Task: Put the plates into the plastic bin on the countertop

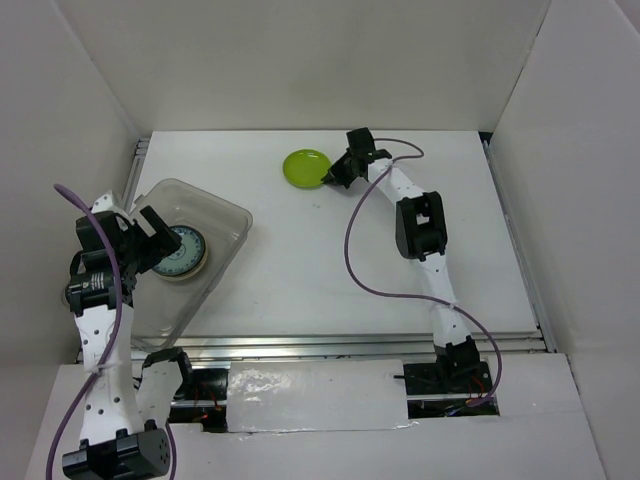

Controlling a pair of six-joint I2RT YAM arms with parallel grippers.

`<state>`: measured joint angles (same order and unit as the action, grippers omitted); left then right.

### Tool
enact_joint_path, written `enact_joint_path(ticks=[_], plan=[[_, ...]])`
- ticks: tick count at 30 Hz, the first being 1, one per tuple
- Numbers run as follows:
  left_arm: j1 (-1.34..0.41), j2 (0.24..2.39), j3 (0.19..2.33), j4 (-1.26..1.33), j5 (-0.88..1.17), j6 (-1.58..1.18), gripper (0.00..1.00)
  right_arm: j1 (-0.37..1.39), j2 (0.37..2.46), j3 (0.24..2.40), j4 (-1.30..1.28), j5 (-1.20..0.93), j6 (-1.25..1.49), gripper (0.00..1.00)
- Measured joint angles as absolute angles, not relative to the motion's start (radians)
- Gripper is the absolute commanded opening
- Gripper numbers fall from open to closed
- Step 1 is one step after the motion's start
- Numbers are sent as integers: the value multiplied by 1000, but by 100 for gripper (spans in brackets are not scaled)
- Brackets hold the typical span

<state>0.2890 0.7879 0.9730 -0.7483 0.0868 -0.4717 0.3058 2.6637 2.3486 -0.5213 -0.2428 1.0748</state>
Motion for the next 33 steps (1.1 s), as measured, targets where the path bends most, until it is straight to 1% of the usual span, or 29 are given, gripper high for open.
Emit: enact_joint_path(ticks=[2,4,6,9,12,14,16,18,19,20,21,22,23,24,25,26,27,28,29,30,33], plan=[[288,791,973,-748,104,-469,99,310,2645,2318,-506,-233,1060,0],[286,805,974,-747,137,-466,99,318,2556,2170,-467,-176,1032,0],[278,833,982,-742,204,-462,99,339,2419,1995,-450,-98,989,0],[236,908,1009,-709,327,-459,99,419,2138,1702,-457,54,883,0],[143,1004,1040,-648,431,-474,99,545,1878,1515,-444,105,801,0],[75,1065,1058,-611,480,-480,99,626,1713,1412,-399,40,762,0],[9,1113,1068,-572,516,-494,99,675,1600,1367,-371,-70,737,0],[-41,1142,1070,-550,533,-506,97,686,1548,1355,-321,-172,726,0],[-58,1148,1070,-545,533,-511,94,685,1534,1346,-286,-218,726,0],[-72,1154,1070,-542,532,-520,78,683,1527,1333,-252,-262,727,0],[-82,1158,1070,-541,532,-530,67,683,1525,1319,-228,-294,730,0],[-91,1159,1070,-539,525,-535,50,682,1525,1306,-213,-317,734,0],[-97,1159,1070,-537,530,-541,13,683,1525,1289,-202,-338,738,0],[-103,1159,1070,-536,527,-553,1,683,1526,1278,-207,-337,726,0],[-102,1153,1070,-527,581,-566,0,675,1528,1261,-218,-327,728,0],[-102,1143,1071,-521,587,-561,0,663,1534,1250,-212,-347,742,1],[-111,1134,1071,-528,567,-558,0,656,1539,1250,-208,-365,746,9],[-112,1131,1071,-529,566,-564,0,653,1539,1250,-204,-375,751,62],[-109,1126,1071,-528,565,-574,0,653,1539,1250,-192,-380,760,89],[-108,1116,1071,-529,524,-577,0,650,1539,1248,-176,-399,767,100],[-51,1100,1071,-554,404,-606,0,633,1507,1193,-113,-432,786,100]])
